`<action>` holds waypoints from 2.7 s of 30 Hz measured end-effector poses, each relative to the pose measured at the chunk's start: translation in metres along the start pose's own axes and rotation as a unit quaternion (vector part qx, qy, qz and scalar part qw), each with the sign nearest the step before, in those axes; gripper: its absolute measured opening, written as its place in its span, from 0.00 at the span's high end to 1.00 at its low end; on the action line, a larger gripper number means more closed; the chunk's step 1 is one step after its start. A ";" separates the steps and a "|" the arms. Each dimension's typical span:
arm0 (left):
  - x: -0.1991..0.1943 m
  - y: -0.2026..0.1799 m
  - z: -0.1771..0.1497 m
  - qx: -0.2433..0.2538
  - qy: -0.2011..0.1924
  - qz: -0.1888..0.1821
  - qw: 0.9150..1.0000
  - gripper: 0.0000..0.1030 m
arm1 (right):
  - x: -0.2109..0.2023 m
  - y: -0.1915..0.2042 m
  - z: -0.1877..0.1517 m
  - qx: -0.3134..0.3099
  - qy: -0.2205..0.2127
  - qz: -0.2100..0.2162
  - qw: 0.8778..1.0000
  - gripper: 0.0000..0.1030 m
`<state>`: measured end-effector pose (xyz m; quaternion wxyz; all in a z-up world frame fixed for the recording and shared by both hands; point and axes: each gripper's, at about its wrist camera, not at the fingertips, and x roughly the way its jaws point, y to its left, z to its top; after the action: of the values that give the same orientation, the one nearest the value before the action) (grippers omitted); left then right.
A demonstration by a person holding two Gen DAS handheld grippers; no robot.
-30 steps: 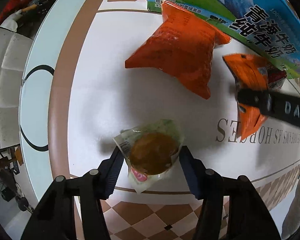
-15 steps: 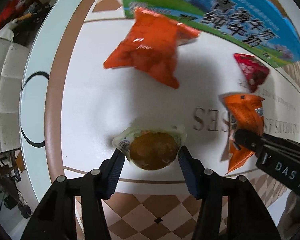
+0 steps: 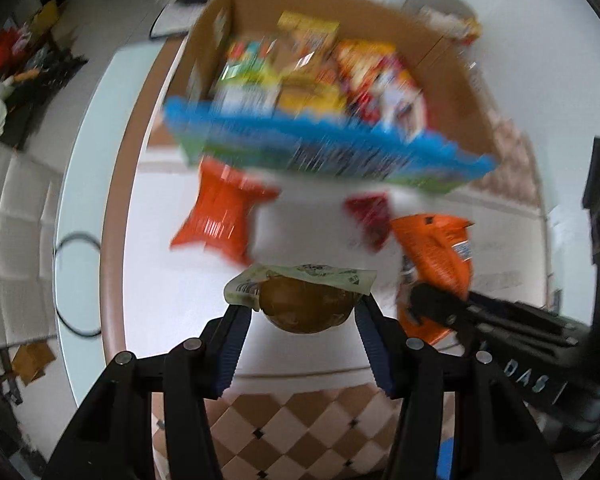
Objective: Organize snacks
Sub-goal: 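Carry both packs into the box and open both tools, then grasp the orange bag with the left tool while the right tool grasps the red packet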
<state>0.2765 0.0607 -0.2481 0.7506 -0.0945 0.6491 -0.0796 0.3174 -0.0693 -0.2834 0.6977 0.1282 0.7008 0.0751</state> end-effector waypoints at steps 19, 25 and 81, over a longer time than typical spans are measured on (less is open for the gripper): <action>0.010 0.000 0.241 0.016 -0.017 0.002 1.000 0.51 | -0.052 -0.019 0.207 0.031 -0.074 -0.015 0.997 0.61; 0.062 0.020 0.294 -0.001 0.026 0.036 0.999 0.50 | -0.010 -0.018 0.264 0.038 -0.053 -0.041 0.997 0.61; -0.026 -0.002 0.179 0.023 -0.120 0.095 0.988 0.20 | -0.061 -0.010 0.181 -0.033 -0.145 -0.139 0.979 0.11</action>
<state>0.4499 0.0716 -0.1974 0.8292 -0.0242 0.5583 -0.0108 0.4967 -0.1097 -0.2304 0.7995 0.0163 0.6001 -0.0185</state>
